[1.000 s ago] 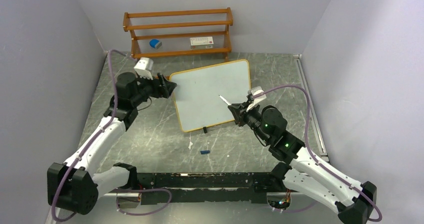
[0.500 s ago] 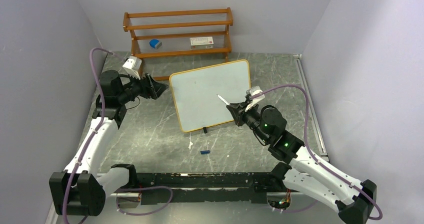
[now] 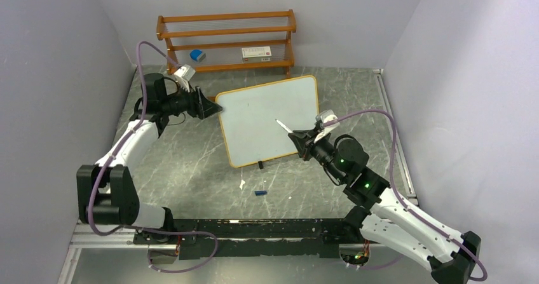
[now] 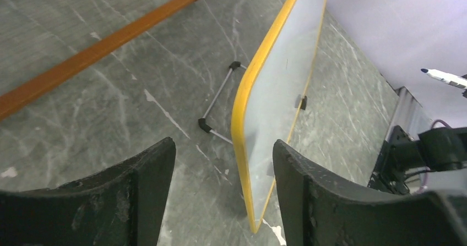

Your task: Write a sentence on the whiteboard

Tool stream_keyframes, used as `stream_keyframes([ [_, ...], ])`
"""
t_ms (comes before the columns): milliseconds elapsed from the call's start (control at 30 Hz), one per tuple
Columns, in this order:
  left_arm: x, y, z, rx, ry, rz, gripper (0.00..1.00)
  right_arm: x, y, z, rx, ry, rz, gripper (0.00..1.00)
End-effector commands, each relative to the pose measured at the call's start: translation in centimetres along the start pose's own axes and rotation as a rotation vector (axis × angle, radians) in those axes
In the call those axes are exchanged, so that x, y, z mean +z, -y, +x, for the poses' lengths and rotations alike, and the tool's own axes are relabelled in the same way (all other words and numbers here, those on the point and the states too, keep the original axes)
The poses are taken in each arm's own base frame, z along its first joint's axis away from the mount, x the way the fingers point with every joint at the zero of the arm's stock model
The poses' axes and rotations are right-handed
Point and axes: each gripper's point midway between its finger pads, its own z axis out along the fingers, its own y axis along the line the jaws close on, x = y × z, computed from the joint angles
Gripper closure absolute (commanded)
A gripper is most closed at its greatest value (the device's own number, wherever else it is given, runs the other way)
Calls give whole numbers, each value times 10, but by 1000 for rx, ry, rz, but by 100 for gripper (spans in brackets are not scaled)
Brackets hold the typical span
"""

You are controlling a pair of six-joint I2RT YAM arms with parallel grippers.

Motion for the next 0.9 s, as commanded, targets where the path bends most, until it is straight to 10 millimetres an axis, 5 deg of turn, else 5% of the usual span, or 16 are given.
stream_keyframes([
  [0, 11, 21, -18, 52, 16, 168, 33, 1, -6, -9, -13, 29, -28, 100],
  [367, 28, 29, -29, 13, 22, 314, 49, 8, -11, -5, -29, 11, -45, 100],
  [633, 30, 36, -11, 3, -8, 308, 81, 14, -18, -6, -45, 5, -65, 100],
  [867, 19, 43, 5, 16, -18, 291, 95, 16, -31, -5, -84, -6, -73, 100],
])
